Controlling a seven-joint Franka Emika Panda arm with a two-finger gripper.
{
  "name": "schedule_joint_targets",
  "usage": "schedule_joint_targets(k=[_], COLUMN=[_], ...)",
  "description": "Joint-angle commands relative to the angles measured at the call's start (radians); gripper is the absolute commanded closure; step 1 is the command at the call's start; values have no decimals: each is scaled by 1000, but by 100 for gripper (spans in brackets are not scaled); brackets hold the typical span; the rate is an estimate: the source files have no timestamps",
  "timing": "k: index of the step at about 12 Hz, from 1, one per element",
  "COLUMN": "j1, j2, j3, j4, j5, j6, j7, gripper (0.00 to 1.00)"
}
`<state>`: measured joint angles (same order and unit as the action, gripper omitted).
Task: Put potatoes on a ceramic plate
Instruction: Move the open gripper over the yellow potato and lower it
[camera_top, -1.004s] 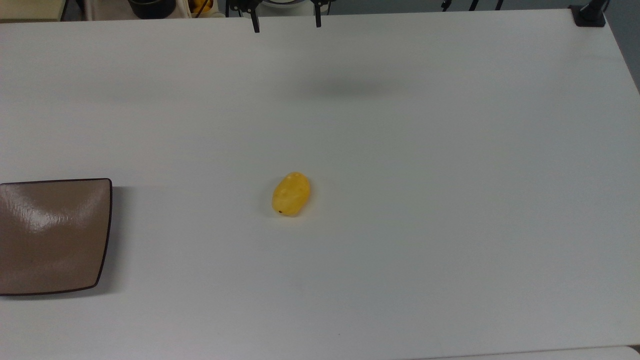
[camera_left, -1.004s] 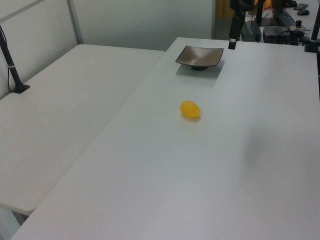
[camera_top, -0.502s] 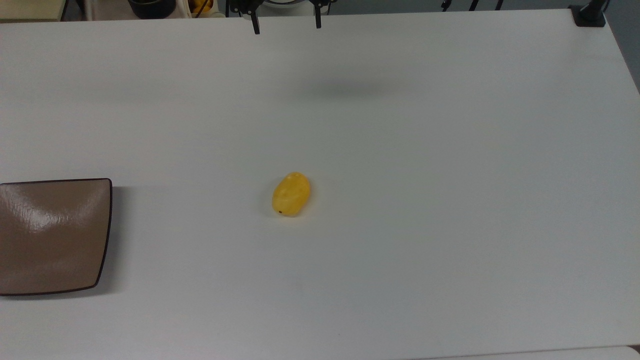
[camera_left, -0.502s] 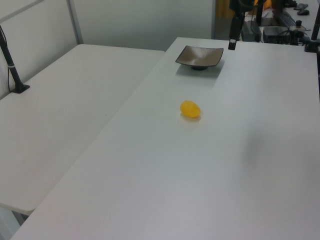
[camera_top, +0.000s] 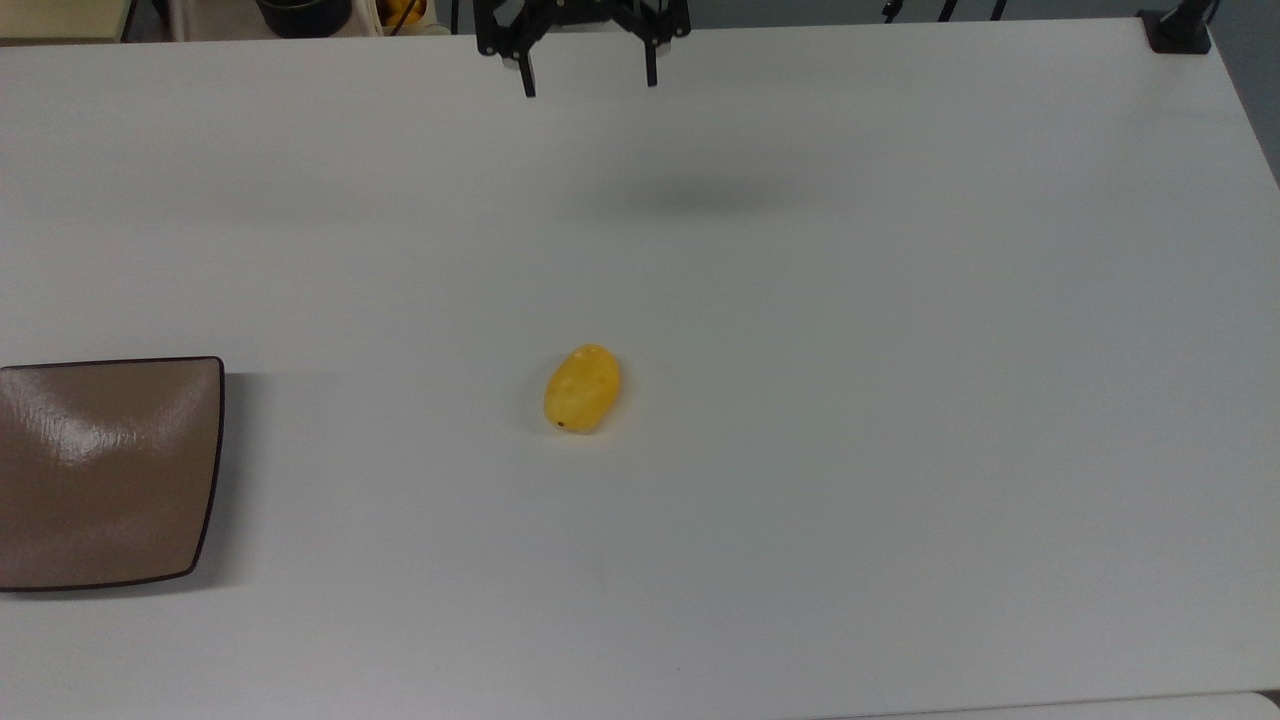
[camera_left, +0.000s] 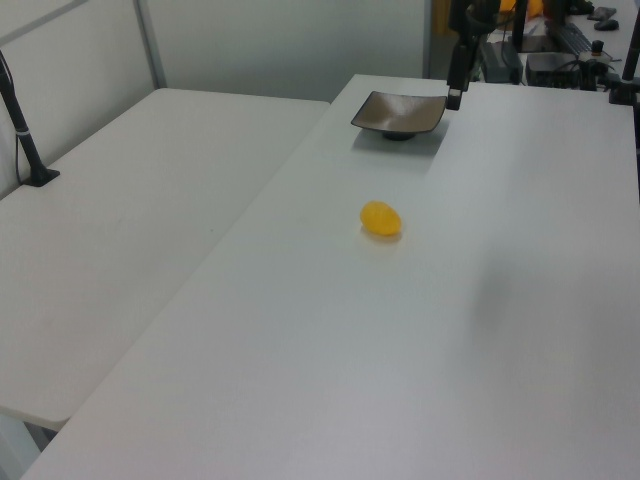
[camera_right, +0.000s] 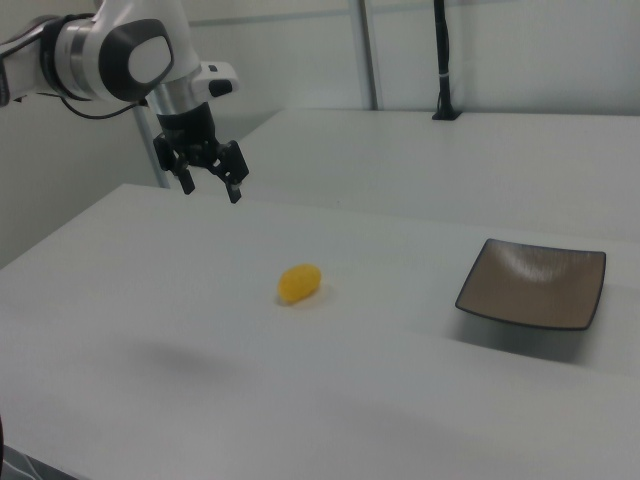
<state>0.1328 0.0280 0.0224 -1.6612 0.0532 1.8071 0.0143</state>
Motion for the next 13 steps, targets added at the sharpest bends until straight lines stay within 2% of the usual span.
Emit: schedule_joint_targets(k=[1,3,5,8,10,13], j1=[19,31,48,65,65,65], j2=[90,162,199,303,337,385], j3=[-18,-18,-19,-19,-19,-19], j4=[84,150,162,230,231,238], j5=[10,2,-39,-72,-133,-142], j6=[61,80,156,164,166,170], j7=[134,266,436,536,607,671], gripper=[0,0,0,0,0,0])
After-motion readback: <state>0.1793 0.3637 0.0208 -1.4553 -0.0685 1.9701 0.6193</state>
